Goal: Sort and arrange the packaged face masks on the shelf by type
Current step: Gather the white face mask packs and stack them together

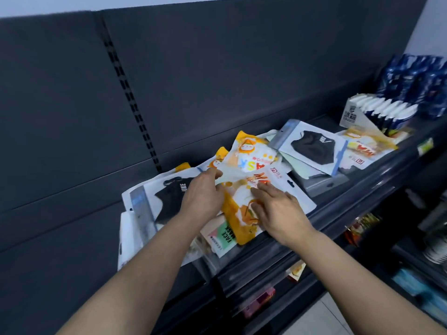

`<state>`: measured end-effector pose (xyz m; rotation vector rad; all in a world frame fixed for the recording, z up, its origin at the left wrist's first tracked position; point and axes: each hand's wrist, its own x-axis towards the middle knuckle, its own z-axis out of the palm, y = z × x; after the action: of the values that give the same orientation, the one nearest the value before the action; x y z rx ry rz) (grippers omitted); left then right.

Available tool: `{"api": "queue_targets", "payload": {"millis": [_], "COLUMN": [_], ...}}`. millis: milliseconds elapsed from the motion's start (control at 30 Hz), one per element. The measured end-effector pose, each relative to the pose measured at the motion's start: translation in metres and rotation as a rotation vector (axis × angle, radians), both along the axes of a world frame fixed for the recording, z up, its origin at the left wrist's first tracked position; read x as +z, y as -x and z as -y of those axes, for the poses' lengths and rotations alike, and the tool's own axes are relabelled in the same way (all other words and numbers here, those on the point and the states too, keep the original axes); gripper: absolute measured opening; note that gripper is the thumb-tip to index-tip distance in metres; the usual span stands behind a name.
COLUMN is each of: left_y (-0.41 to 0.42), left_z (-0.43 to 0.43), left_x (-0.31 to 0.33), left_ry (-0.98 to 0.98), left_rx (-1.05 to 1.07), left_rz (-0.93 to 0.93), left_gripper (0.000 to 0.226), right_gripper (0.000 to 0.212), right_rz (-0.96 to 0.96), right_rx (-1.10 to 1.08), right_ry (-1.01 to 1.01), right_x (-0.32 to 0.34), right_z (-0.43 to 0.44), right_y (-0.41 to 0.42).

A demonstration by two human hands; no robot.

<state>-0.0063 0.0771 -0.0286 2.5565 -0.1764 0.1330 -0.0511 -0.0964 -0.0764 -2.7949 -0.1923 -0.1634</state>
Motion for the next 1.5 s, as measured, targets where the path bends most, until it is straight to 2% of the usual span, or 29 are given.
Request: {"api": "queue_targets", "payload": {"millis": [100, 400, 500, 633, 733, 833, 900, 967, 1067, 1133, 1167, 1233, 1333, 1500], "left_y": [-0.015, -0.063, -0.067, -0.082, -0.091, -0.095, -0.098, -0.101, -0.104, -0.112, -0.114, -0.114, -0.105, -0.092], "left_z": [0.016, 0.076, 0.098, 0.124, 0.148, 0.177, 0.196, 0.211, 0.228, 0.235, 0.238, 0.243, 0.243, 0.187], "left_x": [0.001, 0.008, 0.007, 0.007, 0.004, 0.002, 0.002, 0.0, -0.001, -0.005, -0.006, -0.011, -0.011, 0.01], "left_ry": [0.0, -0.006, -0.03, -0.029, 0.166, 0.432, 0.484, 0.522, 0.602, 0.712, 0.749, 0.709, 0.624, 0.481], "left_rx": [-0.023, -0.153, -0.196, -0.139, -0.103, -0.011, 0.055, 0.128, 0.19, 0.265, 0.279, 0.26, 0.269, 0.495], "left_rz": [-0.006, -0.012, -0.034, -0.069, -0.194, -0.402, -0.447, -0.448, -0.346, -0.266, -0.249, -0.247, -0.18, 0.137], "left_gripper": [0.035, 0.036, 0.037, 0.033, 0.018, 0.019, 0.005, 0.009, 0.025, 0.059, 0.064, 0.045, 0.03, 0.015], "right_gripper": [0.045, 0.036, 0.039, 0.048, 0.05, 0.05, 0.046, 0.042, 0.044, 0.045, 0.046, 0.046, 0.043, 0.036], "right_rz": [0.05, 0.076, 0.049, 0.048, 0.053, 0.057, 0.069, 0.054, 0.065, 0.106, 0.121, 0.152, 0.181, 0.227], "right_rx": [-0.021, -0.262, -0.309, -0.289, -0.248, -0.221, -0.21, -0.189, -0.113, -0.069, -0.058, -0.03, 0.045, 0.152], "right_ry": [-0.012, 0.079, 0.049, 0.044, 0.066, 0.091, 0.074, 0.023, 0.071, 0.065, 0.043, -0.012, -0.09, -0.09], "right_x": [0.002, 0.02, 0.013, 0.008, 0.008, 0.008, 0.009, 0.007, 0.0, 0.0, 0.002, 0.006, 0.013, 0.024], "right_z": [0.011, 0.074, 0.089, 0.117, 0.146, 0.176, 0.196, 0.207, 0.213, 0.218, 0.22, 0.221, 0.217, 0.19], "right_y": [-0.011, -0.029, -0.039, -0.065, -0.085, -0.103, -0.116, -0.125, -0.13, -0.13, -0.13, -0.129, -0.129, -0.129]}}
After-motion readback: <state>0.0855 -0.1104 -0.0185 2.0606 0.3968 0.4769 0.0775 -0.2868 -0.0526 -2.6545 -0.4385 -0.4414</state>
